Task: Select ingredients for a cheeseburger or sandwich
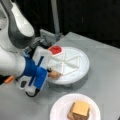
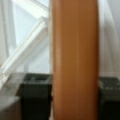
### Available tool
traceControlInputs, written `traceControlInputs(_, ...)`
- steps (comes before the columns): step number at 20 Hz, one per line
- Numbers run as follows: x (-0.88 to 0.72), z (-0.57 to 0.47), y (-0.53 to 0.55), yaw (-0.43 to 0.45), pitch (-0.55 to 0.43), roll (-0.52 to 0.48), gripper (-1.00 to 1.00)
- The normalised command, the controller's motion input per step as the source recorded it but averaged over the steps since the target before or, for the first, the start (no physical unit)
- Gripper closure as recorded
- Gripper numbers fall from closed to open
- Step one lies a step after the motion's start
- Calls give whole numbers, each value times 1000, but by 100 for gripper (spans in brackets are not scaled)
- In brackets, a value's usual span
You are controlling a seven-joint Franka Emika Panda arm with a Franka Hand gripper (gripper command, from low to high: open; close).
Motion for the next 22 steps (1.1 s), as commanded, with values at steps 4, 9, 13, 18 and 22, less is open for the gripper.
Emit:
traceControlInputs(4,324,12,-352,-34,88,69,100)
traceControlInputs(9,335,41,-348,-24,117,69,100)
traceControlInputs(13,332,92,-297,29,140,61,100)
traceControlInputs(18,350,136,-206,145,147,44,100)
traceControlInputs(22,482,244,-53,239,165,48,100)
